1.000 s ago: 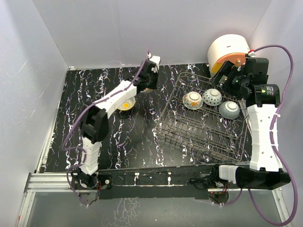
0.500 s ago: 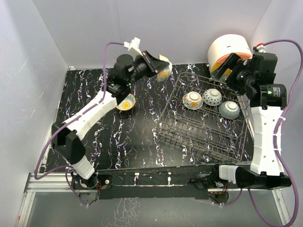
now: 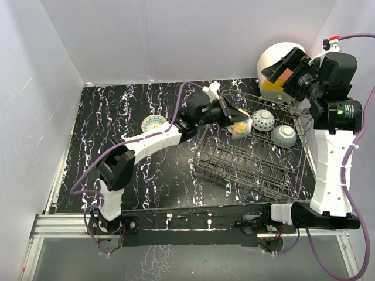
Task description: Load the bowls into the dish rack
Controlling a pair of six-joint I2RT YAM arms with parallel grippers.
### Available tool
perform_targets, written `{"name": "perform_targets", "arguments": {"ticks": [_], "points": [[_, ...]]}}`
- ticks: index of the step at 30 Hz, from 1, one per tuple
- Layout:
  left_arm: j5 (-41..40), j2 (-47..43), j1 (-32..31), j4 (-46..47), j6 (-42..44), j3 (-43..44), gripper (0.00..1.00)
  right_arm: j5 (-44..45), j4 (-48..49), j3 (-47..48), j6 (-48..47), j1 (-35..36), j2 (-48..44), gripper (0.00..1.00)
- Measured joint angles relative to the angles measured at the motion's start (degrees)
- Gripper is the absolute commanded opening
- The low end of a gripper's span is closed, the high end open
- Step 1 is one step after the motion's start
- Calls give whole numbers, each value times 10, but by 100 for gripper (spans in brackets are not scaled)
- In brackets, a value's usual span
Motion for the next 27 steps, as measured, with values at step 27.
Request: {"name": "perform_targets", "arguments": {"ticks": [27], "points": [[106, 356, -131, 243, -292, 202, 0, -125, 53, -2, -114, 0, 1, 99]]}}
